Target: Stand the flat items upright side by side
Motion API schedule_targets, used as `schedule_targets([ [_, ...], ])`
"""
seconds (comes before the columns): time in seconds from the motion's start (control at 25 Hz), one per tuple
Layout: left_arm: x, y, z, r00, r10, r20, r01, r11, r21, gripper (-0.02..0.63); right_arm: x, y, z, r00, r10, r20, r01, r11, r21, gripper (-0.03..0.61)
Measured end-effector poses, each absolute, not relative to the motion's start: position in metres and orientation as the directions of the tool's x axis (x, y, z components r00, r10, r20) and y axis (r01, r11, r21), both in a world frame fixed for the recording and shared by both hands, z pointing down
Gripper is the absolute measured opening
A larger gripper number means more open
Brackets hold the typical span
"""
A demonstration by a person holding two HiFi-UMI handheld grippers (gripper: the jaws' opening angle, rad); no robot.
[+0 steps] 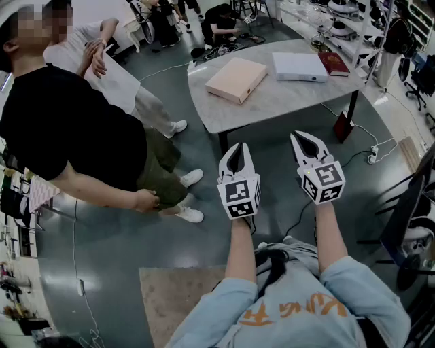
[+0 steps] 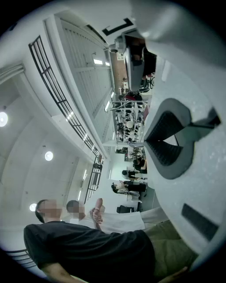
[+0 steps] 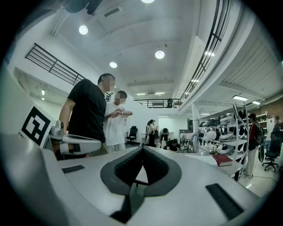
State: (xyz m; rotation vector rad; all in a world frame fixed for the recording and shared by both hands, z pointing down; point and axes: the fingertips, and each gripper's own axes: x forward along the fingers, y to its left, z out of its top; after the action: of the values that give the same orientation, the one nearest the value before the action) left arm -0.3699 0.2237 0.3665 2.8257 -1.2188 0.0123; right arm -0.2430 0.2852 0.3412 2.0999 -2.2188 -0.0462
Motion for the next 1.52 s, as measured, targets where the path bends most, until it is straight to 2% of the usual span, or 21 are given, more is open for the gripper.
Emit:
schedule_targets([
  [0.8, -0.390, 0.195, 0.374, 0.682, -0.730, 0.041, -0.730, -0.678, 0.086, 0.011, -0.248, 0.261, 0.348, -0.012, -0.998, 0.057, -0.999, 0.015, 0.045, 0.000],
  [1.52, -0.381, 0.185, 0.383, 0.698, -0.715, 0.049, -0.715, -0.690, 0.116, 0.011, -0.234, 0.253, 0.352, 0.007, -0.996, 0.086, -0.999, -0.004, 0.044, 0.000],
])
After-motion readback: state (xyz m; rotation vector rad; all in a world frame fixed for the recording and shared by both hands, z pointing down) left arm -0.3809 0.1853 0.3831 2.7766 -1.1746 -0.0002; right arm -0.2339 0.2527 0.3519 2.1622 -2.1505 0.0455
